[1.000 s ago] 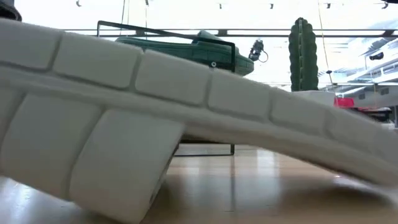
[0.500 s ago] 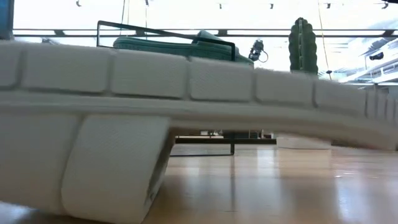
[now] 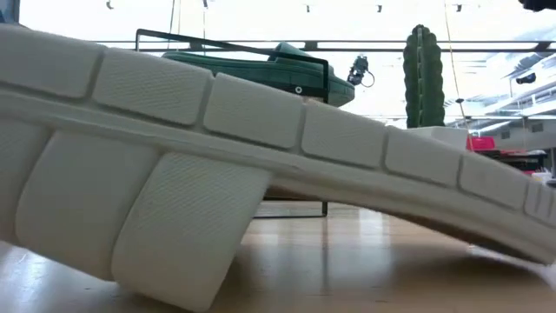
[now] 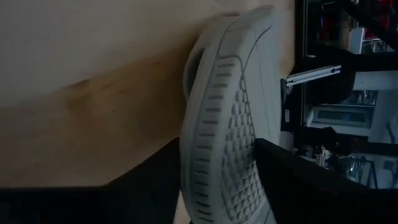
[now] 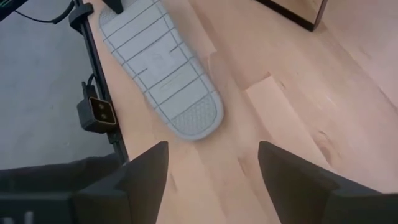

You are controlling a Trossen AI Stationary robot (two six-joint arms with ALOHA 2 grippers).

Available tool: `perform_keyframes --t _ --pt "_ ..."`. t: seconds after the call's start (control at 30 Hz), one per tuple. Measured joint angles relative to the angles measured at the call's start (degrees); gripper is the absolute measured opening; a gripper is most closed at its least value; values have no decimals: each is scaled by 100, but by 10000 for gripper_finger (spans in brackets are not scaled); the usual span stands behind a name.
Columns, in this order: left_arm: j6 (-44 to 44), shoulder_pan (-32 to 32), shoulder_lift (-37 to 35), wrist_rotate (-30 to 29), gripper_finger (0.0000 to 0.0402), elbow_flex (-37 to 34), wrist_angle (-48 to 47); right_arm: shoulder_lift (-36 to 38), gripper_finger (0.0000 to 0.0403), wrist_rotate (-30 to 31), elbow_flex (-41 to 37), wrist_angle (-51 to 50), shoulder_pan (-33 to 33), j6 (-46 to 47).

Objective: Pick and place slides into the shelf
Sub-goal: Put the white slipper on the shelf

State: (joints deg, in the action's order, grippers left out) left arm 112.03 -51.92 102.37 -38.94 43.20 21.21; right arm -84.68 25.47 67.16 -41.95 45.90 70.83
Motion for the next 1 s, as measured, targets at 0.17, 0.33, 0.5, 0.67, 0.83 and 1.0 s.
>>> perform_keyframes --t 0.17,0.33,0.5,0.67,0.83,1.0 --pt "-14 -4 -2 -10 108 0 264 0 250 1 0 0 -84 -170" --pt "-499 -4 -2 -166 42 0 1082 0 243 2 0 0 -91 -341" --pt "-1085 10 -156 -412 42 -2 1819 0 237 1 0 0 -89 -447" --pt "-1669 30 -706 -918 42 -2 1864 0 230 1 3 0 -91 -510" --pt "-2293 135 -1301 -1556 42 -2 1881 0 222 27 270 110 -88 -984" --pt "-3172 377 -1876 -1698 42 118 1911 0 213 450 894 280 -88 -2058"
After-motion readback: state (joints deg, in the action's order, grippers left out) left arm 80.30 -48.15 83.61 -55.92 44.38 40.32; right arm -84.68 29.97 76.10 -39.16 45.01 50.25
